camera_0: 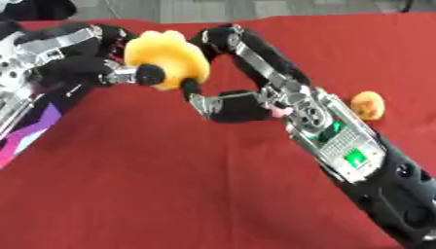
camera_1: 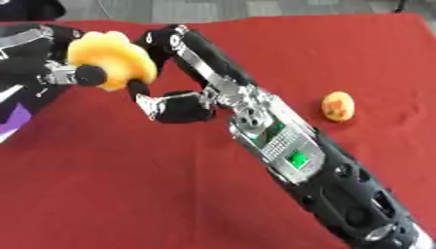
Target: Pick up the objects with one hand, pass them to the other hand, and then place them into the box on the other side of the table.
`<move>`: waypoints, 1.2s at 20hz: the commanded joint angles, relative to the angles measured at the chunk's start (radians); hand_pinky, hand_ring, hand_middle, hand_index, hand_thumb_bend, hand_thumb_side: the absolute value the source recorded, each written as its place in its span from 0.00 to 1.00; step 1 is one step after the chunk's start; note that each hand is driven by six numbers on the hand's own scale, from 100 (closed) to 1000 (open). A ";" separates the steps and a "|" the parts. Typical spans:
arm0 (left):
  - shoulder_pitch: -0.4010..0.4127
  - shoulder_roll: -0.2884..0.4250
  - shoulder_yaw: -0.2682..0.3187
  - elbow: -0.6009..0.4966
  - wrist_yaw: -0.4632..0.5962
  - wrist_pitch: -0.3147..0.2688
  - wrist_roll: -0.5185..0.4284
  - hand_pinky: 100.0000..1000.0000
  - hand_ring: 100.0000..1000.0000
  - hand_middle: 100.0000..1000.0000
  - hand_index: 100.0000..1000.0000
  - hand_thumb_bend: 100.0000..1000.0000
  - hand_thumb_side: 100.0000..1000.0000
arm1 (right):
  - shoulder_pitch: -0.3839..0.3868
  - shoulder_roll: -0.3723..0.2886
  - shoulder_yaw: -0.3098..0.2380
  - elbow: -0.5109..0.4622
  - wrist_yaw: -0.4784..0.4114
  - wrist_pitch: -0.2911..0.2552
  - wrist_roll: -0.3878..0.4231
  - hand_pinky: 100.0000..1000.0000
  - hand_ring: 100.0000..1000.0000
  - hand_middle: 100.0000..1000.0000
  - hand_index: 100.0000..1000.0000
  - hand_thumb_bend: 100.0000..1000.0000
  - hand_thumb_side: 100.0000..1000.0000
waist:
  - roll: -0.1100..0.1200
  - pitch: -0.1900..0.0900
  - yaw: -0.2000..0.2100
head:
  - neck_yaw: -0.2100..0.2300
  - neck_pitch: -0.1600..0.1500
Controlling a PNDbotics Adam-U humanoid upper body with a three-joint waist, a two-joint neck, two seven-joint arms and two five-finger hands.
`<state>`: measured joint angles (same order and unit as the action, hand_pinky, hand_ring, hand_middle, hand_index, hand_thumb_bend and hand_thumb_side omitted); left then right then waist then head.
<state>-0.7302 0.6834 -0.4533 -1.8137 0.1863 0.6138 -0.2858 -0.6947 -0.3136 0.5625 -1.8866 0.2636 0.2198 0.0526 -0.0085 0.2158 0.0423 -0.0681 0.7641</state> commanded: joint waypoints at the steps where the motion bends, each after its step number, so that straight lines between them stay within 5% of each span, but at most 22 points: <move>1: -0.020 0.007 0.009 -0.010 0.017 0.005 0.021 0.82 0.79 0.73 0.75 0.82 0.52 | -0.011 -0.013 -0.001 -0.026 0.009 -0.003 0.001 0.73 0.50 0.42 0.49 0.02 0.00 | 0.003 0.000 0.001 | 0.003 0.006; 6: -0.022 0.002 0.004 -0.008 0.030 0.018 0.050 0.81 0.77 0.70 0.71 0.71 0.49 | -0.010 -0.011 0.002 -0.030 0.008 0.002 0.003 0.73 0.50 0.42 0.49 0.03 0.00 | 0.002 0.002 0.001 | 0.005 0.006; 13: -0.027 -0.010 -0.004 -0.002 0.077 0.010 0.116 0.79 0.69 0.59 0.57 0.45 0.30 | -0.007 -0.010 0.005 -0.026 0.008 0.009 0.023 0.73 0.50 0.44 0.51 0.10 0.00 | 0.002 0.006 0.000 | 0.007 0.006; 20: -0.030 -0.017 -0.022 0.009 0.127 -0.011 0.183 0.77 0.63 0.47 0.36 0.32 0.16 | -0.006 -0.010 0.002 -0.028 0.002 0.015 0.029 0.74 0.53 0.51 0.59 0.36 0.00 | 0.003 0.007 -0.002 | 0.010 0.006; 24: -0.027 -0.011 -0.028 0.005 0.123 -0.023 0.183 0.77 0.61 0.44 0.31 0.37 0.10 | -0.004 -0.013 0.003 -0.026 0.001 0.016 0.031 0.77 0.57 0.57 0.66 0.52 0.10 | 0.002 0.007 -0.003 | 0.010 0.006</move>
<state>-0.7405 0.6579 -0.4862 -1.8027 0.3119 0.5952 -0.1078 -0.6857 -0.3210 0.5633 -1.8869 0.2680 0.2383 0.0800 -0.0085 0.2232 0.0393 -0.0611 0.7641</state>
